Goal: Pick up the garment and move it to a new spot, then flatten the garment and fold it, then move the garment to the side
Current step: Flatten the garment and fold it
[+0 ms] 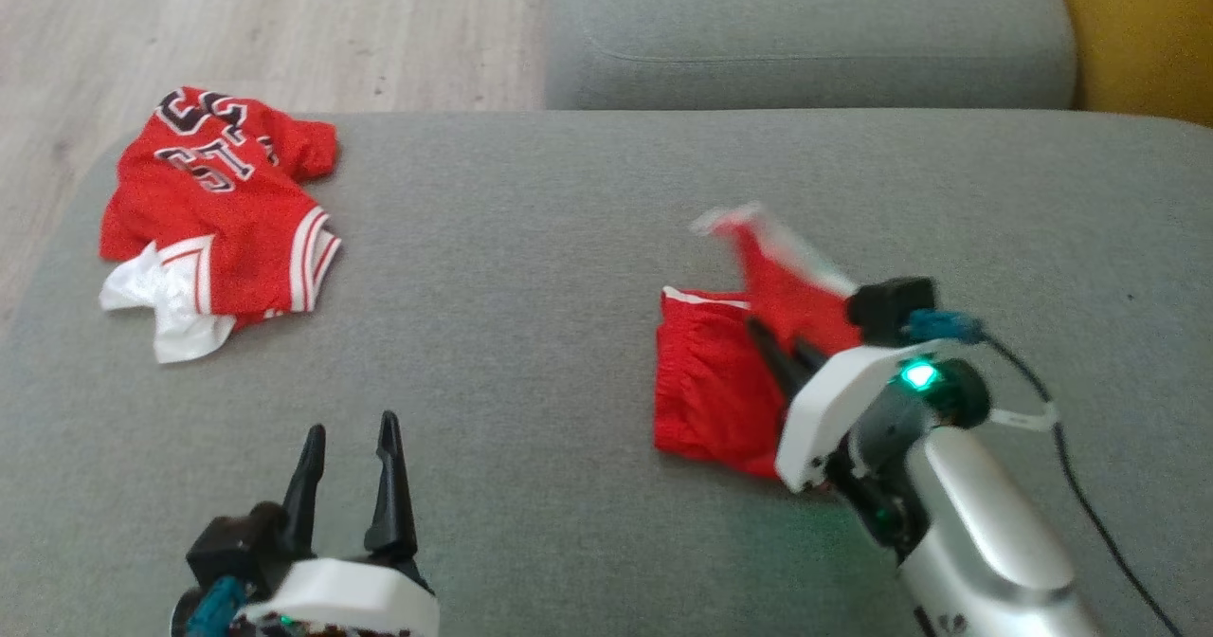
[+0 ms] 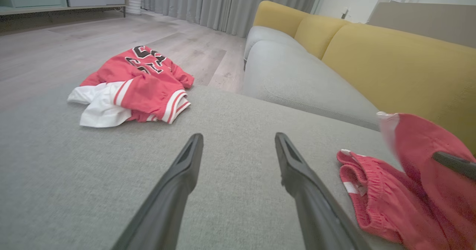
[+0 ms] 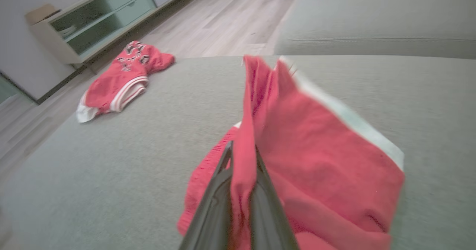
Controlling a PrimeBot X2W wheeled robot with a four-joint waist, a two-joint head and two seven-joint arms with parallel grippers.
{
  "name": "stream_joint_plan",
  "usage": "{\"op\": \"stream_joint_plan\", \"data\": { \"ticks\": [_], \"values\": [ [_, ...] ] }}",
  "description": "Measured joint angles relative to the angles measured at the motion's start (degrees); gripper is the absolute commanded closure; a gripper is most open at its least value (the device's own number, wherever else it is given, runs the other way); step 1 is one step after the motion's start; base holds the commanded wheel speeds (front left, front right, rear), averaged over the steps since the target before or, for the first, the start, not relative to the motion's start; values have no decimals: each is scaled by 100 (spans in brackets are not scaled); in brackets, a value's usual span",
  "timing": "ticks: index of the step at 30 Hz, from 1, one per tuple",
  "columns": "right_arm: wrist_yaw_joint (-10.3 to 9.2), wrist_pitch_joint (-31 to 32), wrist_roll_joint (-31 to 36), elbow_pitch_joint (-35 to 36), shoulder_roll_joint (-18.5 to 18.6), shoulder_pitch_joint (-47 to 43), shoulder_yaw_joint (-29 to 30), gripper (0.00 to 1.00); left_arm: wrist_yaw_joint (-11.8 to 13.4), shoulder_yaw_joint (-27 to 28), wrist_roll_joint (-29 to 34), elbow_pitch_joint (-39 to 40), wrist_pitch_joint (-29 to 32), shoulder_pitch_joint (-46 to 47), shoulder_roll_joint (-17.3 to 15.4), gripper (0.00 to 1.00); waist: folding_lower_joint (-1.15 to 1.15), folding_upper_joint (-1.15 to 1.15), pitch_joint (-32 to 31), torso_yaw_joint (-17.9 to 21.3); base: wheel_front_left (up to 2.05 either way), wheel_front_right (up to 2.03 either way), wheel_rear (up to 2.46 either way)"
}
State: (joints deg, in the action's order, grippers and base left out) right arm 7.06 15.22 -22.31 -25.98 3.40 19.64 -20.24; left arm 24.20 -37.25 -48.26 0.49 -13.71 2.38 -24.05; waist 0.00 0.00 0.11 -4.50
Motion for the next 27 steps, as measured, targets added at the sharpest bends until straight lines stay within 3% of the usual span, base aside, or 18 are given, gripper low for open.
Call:
{"op": "stream_joint_plan", "data": {
  "ticks": [7, 14, 15, 16, 17, 23, 27],
  "values": [
    [0, -12, -152, -405, -3, 4, -575, 100, 8, 14, 0, 24, 0, -88, 0, 0, 0, 0, 38, -254, 0, 0, 0],
    [0, -266, -242, -681, -1, 168, -753, 100, 8, 33, 0, 24, 0, -87, 1, 0, 1, 0, 113, -278, 0, 0, 0],
    [0, -291, -242, -714, 2, 221, -791, 89, 8, 35, 0, 24, -1, -87, 1, 0, 0, 0, 115, -272, 0, 0, 0],
    [0, -323, -247, -728, 5, 258, -864, 54, 8, 36, 0, 24, -1, -87, 2, 0, 0, 0, 115, -264, 0, 0, 0],
    [0, -335, -269, -731, 9, 276, -951, 0, 8, 36, 0, 23, -1, -87, 4, 0, 0, 0, 113, -255, 0, 0, 0],
    [0, -578, -549, -519, 10, 272, -1429, 0, 7, 35, 0, 1, -5, -87, 62, 0, 0, 0, 96, -165, 0, 0, 0],
    [0, -709, -555, -427, 5, 271, -1394, 0, 2, 31, 0, -8, -5, -87, 116, 0, 0, 0, 87, -96, 0, 0, 0]
  ]
}}
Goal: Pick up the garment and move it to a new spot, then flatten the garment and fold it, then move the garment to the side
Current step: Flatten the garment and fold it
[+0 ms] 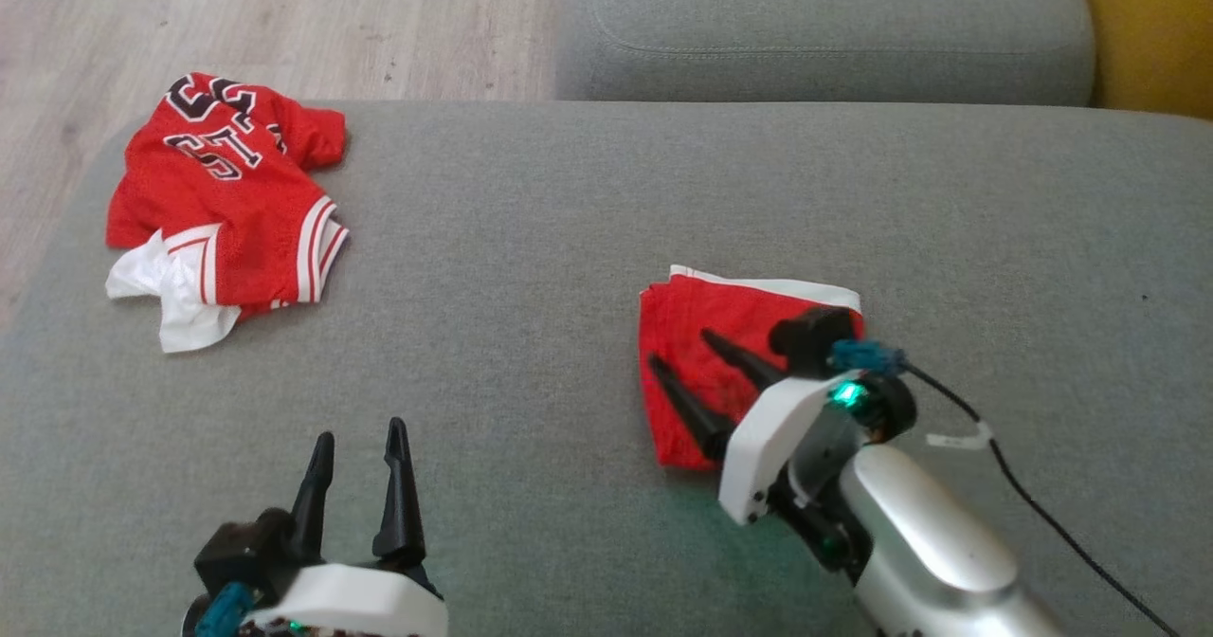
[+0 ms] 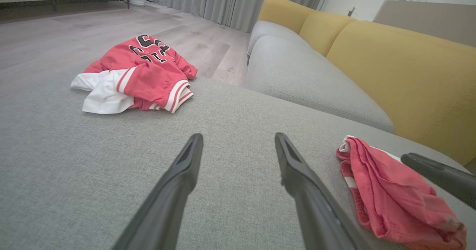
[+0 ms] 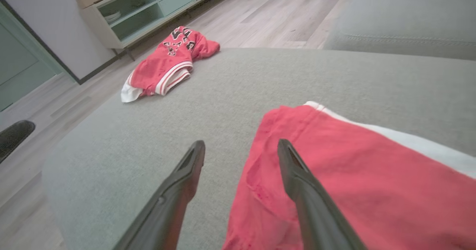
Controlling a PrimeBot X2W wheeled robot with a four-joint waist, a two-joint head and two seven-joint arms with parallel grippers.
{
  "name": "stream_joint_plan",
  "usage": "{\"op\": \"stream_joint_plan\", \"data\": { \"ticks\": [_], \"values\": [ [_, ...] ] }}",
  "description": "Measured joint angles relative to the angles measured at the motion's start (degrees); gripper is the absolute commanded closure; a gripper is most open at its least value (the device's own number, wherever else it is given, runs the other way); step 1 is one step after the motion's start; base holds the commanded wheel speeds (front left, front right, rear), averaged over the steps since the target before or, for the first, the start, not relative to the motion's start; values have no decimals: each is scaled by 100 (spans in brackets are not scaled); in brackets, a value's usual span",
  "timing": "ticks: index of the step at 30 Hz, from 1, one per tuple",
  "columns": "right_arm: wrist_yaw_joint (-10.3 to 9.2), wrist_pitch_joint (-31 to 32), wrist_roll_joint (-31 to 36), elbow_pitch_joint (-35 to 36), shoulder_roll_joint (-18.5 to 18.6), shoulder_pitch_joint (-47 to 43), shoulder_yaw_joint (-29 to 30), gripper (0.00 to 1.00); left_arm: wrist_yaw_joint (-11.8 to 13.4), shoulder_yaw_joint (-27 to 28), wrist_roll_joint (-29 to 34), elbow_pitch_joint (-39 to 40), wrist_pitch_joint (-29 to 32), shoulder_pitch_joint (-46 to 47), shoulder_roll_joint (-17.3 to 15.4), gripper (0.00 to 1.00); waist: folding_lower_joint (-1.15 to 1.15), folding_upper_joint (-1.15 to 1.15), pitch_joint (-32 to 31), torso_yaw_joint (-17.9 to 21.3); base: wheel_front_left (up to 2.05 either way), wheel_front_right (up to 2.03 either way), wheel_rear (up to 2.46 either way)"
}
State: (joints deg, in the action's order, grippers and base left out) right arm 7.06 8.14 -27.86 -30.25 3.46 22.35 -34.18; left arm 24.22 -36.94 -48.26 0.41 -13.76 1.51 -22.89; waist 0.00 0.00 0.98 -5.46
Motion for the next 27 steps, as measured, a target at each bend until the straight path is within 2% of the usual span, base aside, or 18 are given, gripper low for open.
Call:
{"op": "stream_joint_plan", "data": {
  "ticks": [12, 18, 19, 20, 21, 22, 23, 27],
  "values": [
    [0, -571, 1463, 199, 26, -238, 1779, 0, -1, -19, 1, -8, -1, 1, 45, 0, 0, 0, 38, 91, 0, 0, 0],
    [0, -586, 1885, 253, 37, -568, 1992, 0, -4, -40, 45, -26, -1, 4, 71, 0, 0, 0, 91, 99, 0, 0, 0],
    [0, -583, 1924, 230, 37, -583, 1951, 3, -5, -41, 45, -30, -1, 6, 71, 0, 0, 0, 107, 95, 0, 0, 0],
    [0, -560, 1957, 194, 37, -588, 1895, 44, -7, -44, 46, -32, -1, 12, 73, 0, 0, 0, 128, 89, 0, 0, 0],
    [0, -554, 1962, 146, 37, -587, 1807, 69, -8, -47, 55, -34, -1, 23, 74, 0, 0, 0, 149, 80, 0, 0, 0],
    [0, -536, 1961, 83, 36, -587, 1715, 88, -9, -49, 60, -43, 0, 40, 74, 0, 0, 0, 172, 69, 0, 0, 0],
    [0, -509, 1959, 1, 36, -586, 1597, 100, -10, -49, 62, -49, 0, 60, 75, 0, 0, 0, 195, 52, 0, 0, 0],
    [0, -477, 1938, -371, 36, -550, 1126, 100, -10, -48, 87, -83, 0, 85, 81, 0, 0, 0, 270, -39, 0, 0, 0]
  ]
}}
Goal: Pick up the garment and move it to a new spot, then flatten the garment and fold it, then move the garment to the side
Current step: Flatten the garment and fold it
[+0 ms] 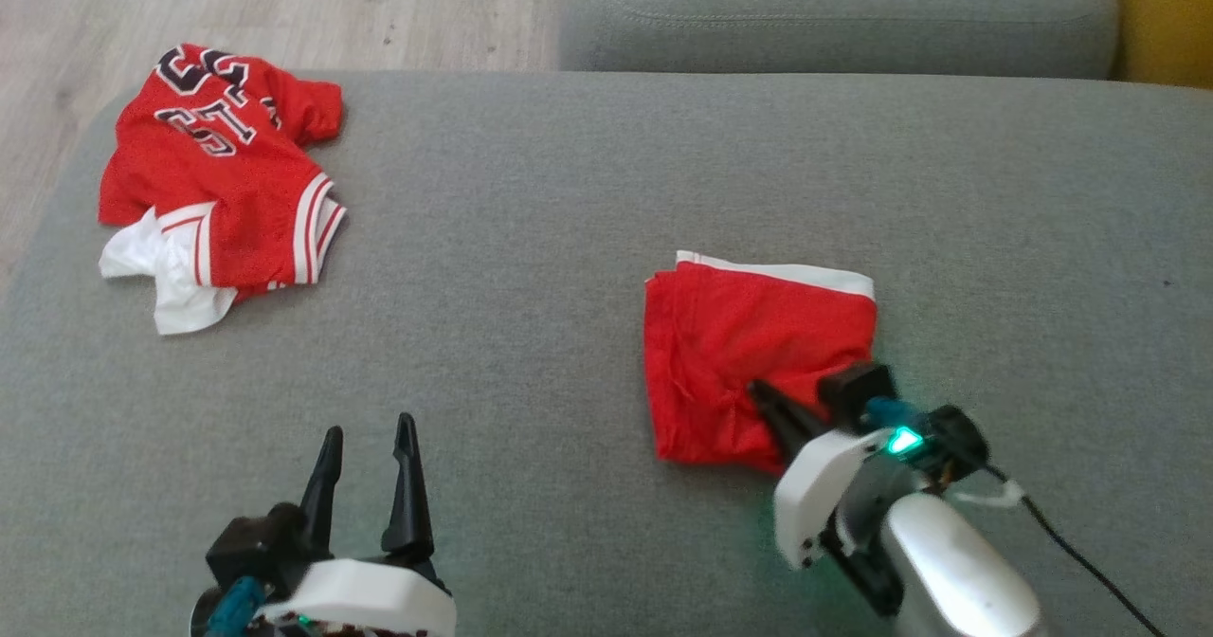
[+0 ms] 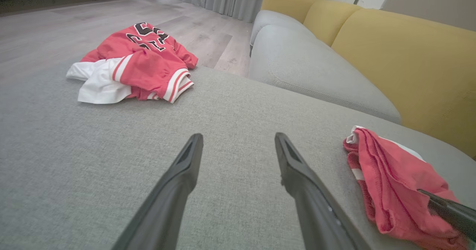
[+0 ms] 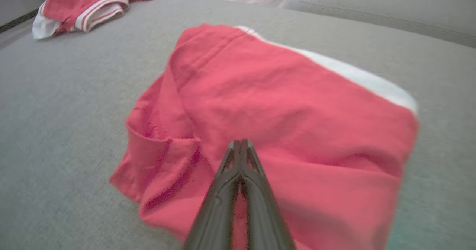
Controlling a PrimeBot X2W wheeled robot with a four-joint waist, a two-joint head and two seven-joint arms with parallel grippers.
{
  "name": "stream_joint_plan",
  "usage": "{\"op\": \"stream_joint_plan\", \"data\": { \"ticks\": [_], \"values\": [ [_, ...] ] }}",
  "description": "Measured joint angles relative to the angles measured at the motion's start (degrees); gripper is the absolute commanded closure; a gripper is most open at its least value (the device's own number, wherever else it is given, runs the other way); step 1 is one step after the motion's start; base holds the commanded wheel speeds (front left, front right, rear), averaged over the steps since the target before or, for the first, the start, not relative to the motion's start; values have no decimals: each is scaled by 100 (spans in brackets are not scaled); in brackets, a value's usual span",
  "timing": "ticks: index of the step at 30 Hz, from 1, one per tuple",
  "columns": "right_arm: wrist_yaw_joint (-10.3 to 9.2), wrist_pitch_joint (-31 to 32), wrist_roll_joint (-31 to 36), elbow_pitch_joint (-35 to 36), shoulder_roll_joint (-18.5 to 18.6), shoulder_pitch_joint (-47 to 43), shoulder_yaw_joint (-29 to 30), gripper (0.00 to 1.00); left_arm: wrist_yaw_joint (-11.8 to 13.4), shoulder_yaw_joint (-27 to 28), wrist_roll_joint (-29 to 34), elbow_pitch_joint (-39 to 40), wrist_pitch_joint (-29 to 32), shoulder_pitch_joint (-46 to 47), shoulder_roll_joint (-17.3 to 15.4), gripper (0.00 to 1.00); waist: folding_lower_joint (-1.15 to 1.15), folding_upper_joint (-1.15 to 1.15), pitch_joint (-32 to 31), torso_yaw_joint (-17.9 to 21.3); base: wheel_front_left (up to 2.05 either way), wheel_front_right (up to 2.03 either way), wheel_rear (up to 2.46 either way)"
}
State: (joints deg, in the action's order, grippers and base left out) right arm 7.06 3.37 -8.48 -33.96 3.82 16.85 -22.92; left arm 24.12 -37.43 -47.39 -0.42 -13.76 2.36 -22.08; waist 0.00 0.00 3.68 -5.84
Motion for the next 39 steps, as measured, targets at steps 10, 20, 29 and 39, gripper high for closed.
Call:
{"op": "stream_joint_plan", "data": {
  "ticks": [10, 20, 29, 39],
  "values": [
    [0, -99, -478, -224, -8, 47, -1356, 100, -1, 3, 0, -69, -1, 20, 35, 0, 0, 0, 34, -160, 0, 0, 0],
    [0, -326, -632, -280, -9, 260, -1763, 53, -23, 13, 0, -120, -1, 16, 62, 0, 0, 0, -101, -36, 0, 0, 0],
    [0, -902, -377, 256, -10, 18, -481, 0, -91, -148, 342, -268, -20, 10, 25, 0, 0, 0, -528, 240, 0, 0, 0],
    [0, -948, 7, 1588, -49, -1613, 1241, 0, -100, -162, 352, -463, -49, -43, 103, 0, -1, 0, -829, 458, 0, 0, 0]
  ]
}}
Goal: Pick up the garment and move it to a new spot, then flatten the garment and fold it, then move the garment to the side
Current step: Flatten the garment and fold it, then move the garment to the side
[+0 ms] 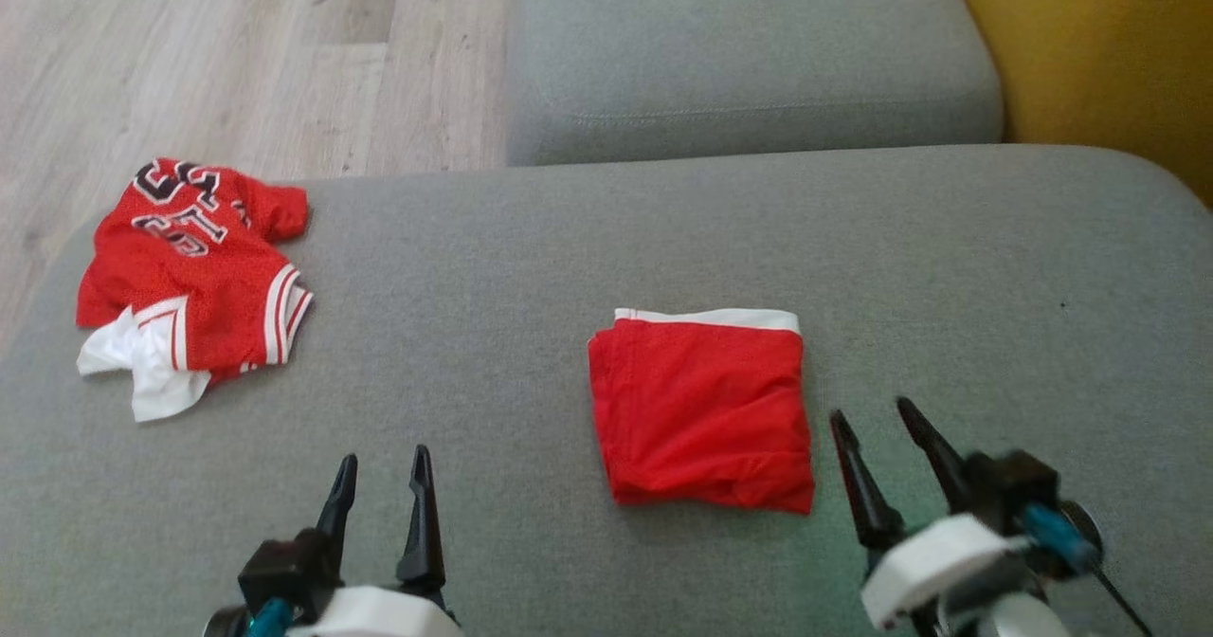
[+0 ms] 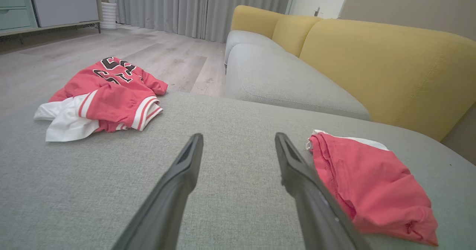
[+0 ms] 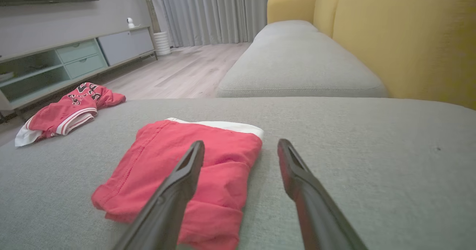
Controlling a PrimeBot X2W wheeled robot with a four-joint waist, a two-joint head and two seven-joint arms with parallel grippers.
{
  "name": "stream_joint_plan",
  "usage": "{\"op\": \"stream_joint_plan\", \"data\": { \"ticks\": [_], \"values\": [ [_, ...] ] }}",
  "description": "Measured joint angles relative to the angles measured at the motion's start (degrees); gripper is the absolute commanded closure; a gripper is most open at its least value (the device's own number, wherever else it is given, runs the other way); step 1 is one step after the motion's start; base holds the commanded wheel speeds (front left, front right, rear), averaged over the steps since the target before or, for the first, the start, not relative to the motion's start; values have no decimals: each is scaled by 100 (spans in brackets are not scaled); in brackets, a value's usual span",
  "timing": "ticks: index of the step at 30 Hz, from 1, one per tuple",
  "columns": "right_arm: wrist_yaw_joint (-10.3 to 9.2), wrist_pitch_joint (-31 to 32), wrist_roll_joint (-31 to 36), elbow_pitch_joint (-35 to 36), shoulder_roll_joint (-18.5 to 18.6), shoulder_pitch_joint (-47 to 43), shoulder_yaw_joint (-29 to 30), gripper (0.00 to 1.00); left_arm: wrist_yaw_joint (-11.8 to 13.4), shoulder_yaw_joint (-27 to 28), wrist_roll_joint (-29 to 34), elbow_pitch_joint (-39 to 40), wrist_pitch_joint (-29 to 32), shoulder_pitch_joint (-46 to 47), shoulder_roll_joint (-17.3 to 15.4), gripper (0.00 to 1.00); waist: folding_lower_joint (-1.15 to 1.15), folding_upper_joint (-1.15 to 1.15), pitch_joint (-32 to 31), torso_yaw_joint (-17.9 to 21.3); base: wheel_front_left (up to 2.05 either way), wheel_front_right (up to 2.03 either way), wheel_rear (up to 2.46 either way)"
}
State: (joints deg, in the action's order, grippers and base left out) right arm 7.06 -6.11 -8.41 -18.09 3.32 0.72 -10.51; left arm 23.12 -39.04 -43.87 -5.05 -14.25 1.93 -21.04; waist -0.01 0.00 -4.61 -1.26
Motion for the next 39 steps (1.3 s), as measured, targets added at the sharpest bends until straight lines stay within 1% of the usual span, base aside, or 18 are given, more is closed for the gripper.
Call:
{"op": "stream_joint_plan", "data": {
  "ticks": [3, 8, 15, 31, 35, 39],
  "values": [
    [0, 19, -49, 432, -36, -558, 218, 0, -2, 21, 0, -90, -1, -151, 2, 0, -1, 0, -55, 57, 0, 0, 0],
    [0, 118, -67, 661, -60, -838, 347, 0, -44, 49, 0, -249, -2, -376, -11, 0, 0, 0, -91, 99, 0, 0, 0],
    [0, 193, -56, 779, -62, -841, 454, 0, -88, 231, 0, -355, -2, -498, -99, 0, 0, 0, -95, 50, 0, 0, 0],
    [0, 285, 22, 808, -65, -836, 528, 0, -137, 249, 0, -376, -1, -547, -126, 0, 0, 0, -17, -81, 0, 0, 0],
    [0, 533, 168, 814, -65, -730, 541, 0, -135, 249, 0, -350, 1, -547, -134, 0, 0, 0, 48, -82, 0, 0, 0],
    [0, 1059, 325, 809, -65, -162, 602, 0, -115, 252, 1, -296, 5, -531, -165, 0, 1, 0, 155, -100, 0, 0, 0]
  ]
}}
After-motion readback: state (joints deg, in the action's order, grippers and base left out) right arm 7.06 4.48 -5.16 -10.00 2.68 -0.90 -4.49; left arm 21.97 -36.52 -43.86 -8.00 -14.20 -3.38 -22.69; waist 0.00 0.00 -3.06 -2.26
